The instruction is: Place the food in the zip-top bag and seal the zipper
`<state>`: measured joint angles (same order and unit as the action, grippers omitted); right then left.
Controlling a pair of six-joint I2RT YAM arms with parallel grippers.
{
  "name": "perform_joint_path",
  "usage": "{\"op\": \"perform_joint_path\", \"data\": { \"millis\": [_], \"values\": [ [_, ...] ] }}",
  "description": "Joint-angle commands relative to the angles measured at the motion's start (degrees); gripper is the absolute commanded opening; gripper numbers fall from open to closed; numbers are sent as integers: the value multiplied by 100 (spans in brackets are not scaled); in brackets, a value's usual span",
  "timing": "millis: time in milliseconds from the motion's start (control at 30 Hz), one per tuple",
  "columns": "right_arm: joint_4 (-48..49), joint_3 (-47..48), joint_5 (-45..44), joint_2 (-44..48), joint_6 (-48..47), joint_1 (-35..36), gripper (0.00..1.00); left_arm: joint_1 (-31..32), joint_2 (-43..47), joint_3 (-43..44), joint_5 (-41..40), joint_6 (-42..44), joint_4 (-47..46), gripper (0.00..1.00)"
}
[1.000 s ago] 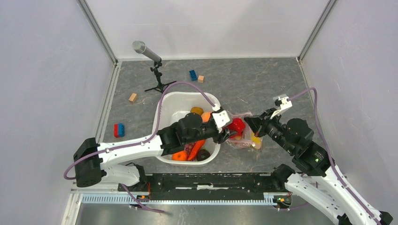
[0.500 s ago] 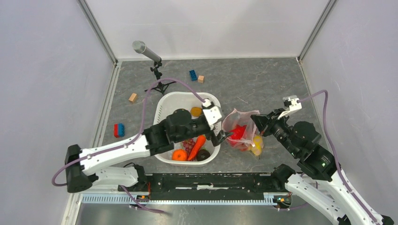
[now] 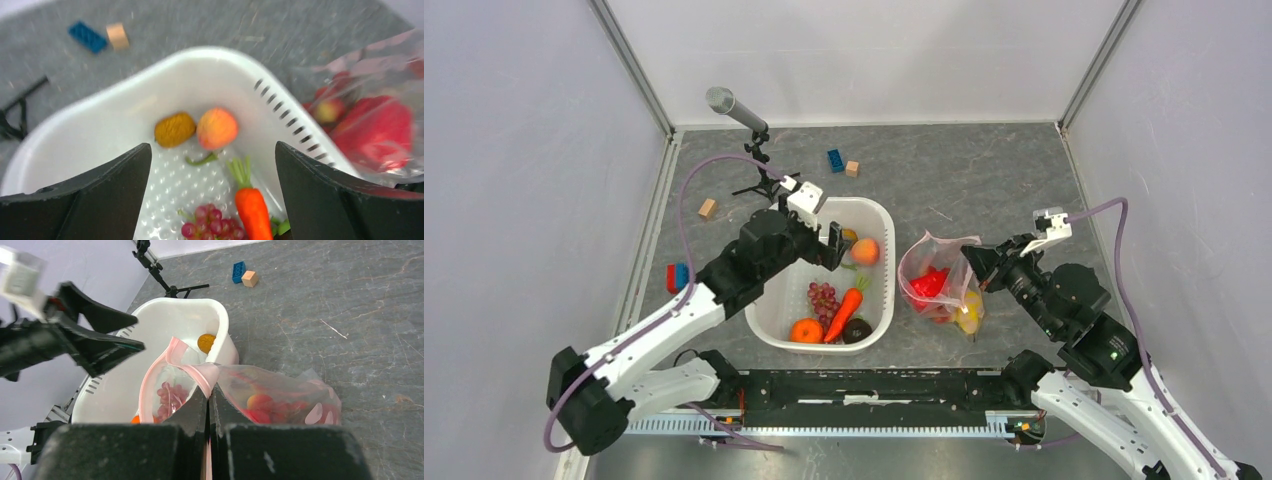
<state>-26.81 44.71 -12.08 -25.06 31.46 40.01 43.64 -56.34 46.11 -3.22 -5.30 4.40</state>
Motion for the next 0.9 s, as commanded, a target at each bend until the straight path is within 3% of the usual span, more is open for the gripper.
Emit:
{"op": "perform_joint_path", "data": {
  "millis": [0,200,367,600,867],
  "values": [
    [448,21,54,-26,74,-10,0,-523,-558,-156,697,-718,-179,99],
    [455,-6,69,10,97,-10,0,-1012,-1823,214,137,-1545,-283,100],
    [465,-4,55,24,81,-6,0,-1074,-2631,363,292,-2032,-868,97],
    [477,-39,24,20,51,-10,1,-1033,-3140,199,-395,-2693,-1542,98],
    [501,-76,32,24,39,-10,2,-749,-3841,161,-1281,-2850,-1970,92]
  ]
}}
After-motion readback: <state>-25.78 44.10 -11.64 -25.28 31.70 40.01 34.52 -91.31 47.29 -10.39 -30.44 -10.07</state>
